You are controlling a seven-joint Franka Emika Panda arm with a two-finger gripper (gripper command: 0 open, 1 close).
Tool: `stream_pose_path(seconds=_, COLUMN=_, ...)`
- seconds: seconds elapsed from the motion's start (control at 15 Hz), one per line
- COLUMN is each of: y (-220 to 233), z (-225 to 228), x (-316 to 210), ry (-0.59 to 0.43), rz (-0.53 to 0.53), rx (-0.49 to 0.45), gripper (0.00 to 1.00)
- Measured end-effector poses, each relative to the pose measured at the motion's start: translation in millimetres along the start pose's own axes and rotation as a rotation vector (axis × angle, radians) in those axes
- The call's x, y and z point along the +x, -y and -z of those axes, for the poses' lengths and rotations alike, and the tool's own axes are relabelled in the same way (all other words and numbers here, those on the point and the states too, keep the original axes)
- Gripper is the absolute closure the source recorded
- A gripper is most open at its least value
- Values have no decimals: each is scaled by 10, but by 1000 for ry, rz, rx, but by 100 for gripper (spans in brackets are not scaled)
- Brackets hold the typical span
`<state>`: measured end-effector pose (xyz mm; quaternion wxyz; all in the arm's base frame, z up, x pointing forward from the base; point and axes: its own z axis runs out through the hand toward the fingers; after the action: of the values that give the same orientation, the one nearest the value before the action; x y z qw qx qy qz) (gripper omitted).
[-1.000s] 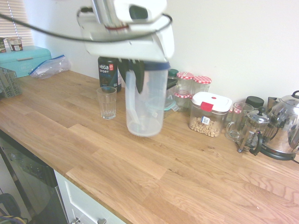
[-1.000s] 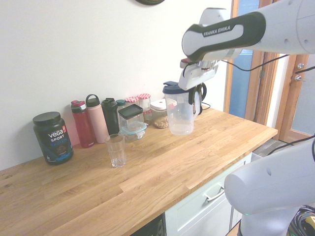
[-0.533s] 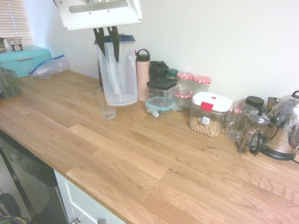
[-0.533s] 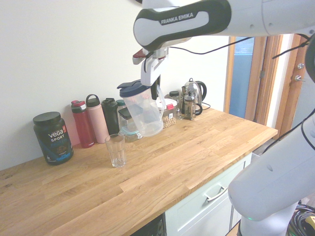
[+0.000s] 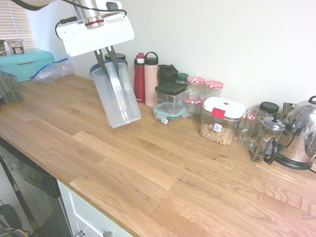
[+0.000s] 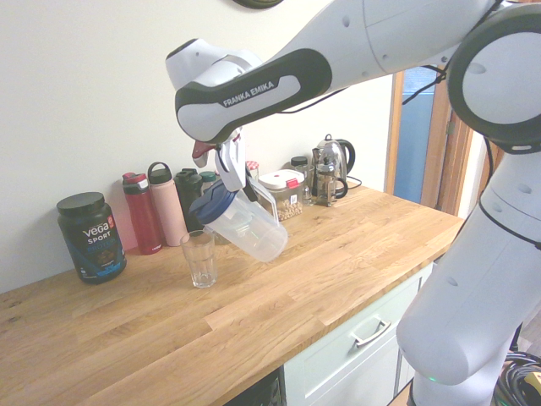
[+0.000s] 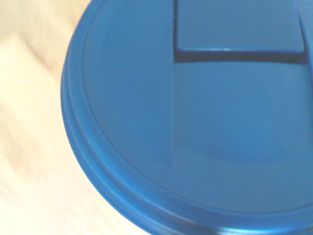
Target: Pour me some water
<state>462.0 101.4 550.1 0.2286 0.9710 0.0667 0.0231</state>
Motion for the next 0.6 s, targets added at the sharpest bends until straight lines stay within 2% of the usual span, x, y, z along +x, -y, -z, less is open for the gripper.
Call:
stream_pose_path(seconds=0.27, y=23, z=105, x=110, ry=65, rz=147, rx=-206, gripper=100)
stream_pose_path(seconds=0.6, y=366, z=-23, x=373, ry=95, rz=229, rx=-302, gripper=100)
